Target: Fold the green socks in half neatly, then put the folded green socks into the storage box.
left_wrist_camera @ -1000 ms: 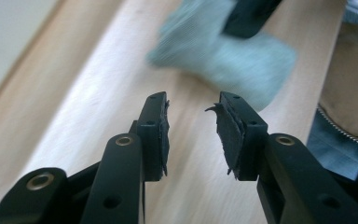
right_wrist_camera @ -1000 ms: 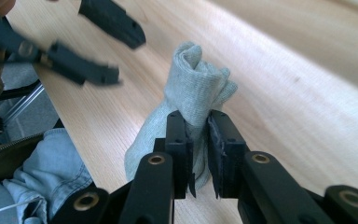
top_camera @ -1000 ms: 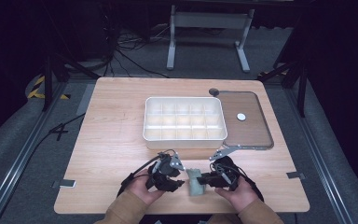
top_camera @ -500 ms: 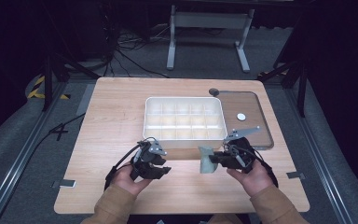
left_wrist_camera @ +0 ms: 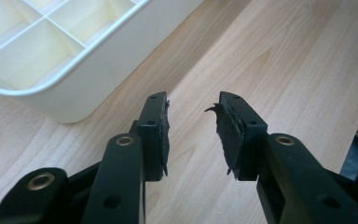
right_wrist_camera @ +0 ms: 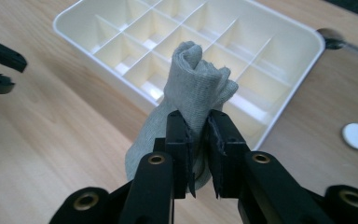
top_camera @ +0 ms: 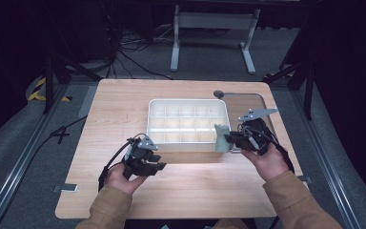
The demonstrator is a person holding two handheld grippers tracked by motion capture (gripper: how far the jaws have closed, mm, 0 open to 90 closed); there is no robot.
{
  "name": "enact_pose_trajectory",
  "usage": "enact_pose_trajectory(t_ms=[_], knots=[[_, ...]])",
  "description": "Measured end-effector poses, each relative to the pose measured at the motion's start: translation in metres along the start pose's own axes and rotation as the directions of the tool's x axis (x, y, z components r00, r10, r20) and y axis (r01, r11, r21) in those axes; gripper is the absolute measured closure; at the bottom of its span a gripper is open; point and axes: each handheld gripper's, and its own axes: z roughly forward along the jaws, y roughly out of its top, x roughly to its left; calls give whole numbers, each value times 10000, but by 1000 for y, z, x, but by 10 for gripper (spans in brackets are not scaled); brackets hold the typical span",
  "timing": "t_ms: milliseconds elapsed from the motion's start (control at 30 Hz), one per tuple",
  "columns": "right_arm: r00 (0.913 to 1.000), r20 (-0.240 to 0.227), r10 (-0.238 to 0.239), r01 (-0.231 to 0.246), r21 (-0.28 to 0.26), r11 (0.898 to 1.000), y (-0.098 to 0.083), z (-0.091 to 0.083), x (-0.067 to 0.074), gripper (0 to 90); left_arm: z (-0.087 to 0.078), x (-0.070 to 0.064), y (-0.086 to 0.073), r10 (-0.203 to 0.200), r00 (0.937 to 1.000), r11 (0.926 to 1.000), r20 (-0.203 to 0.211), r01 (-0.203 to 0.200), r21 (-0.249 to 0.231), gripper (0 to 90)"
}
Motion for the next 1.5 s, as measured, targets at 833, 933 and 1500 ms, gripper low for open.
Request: enact_pose_trajectory(t_ms=[833, 933, 1500], knots=[[9920, 744, -1015, 980, 494, 9940, 29, 5, -36, 789, -3, 7, 0, -157, 9999, 9998, -60, 156, -122, 633], [9905, 686, -1191, 1140, 741, 9907, 36, 9, -38, 789, -7, 9, -3, -285, 9994, 9995, -175, 282, -168, 633], [9632, 645, -2610, 2364, 2592, 9364, 52, 61, -40, 789, -24, 12, -27, -863, 9947, 9958, -557, 844, -352, 617]])
